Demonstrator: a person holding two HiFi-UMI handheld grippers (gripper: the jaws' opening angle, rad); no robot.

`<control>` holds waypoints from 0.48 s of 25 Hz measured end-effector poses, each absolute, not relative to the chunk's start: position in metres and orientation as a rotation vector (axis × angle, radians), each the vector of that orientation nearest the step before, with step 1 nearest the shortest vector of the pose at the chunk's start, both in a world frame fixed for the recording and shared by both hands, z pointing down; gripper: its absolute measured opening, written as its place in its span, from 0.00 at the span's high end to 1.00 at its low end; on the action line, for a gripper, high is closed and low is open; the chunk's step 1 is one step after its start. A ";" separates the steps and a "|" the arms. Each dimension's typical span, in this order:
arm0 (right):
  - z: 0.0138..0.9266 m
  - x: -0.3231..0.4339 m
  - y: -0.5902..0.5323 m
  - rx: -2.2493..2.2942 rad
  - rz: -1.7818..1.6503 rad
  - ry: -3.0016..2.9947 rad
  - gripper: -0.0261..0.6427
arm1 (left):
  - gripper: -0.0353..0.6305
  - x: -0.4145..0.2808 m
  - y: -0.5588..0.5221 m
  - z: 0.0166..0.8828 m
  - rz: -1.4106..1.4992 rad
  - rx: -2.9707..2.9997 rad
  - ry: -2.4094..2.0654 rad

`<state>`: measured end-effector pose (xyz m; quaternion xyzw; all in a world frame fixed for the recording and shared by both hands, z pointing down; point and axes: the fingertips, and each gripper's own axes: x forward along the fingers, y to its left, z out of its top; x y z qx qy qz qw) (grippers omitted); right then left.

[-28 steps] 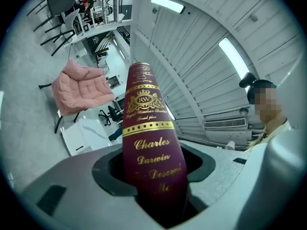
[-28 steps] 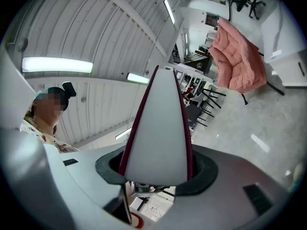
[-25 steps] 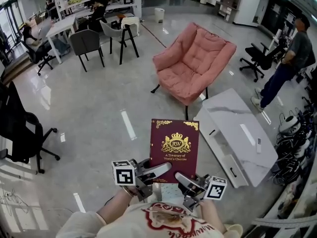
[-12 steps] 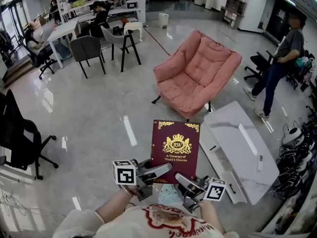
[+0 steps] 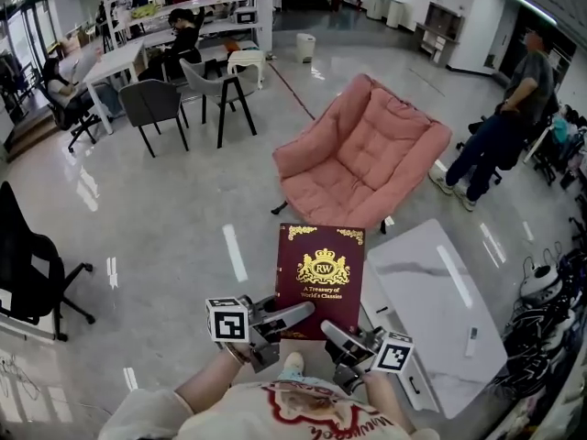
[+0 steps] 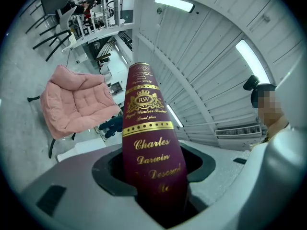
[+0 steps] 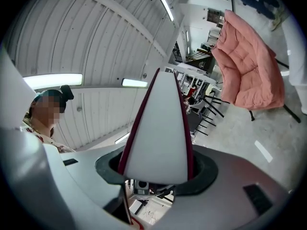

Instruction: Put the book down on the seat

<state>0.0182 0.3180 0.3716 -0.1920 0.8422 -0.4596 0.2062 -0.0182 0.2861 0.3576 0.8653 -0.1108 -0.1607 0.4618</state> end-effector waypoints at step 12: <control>0.377 0.044 0.256 -0.497 -1.315 2.335 0.63 | 0.58 0.004 0.226 0.364 -0.431 2.093 -0.324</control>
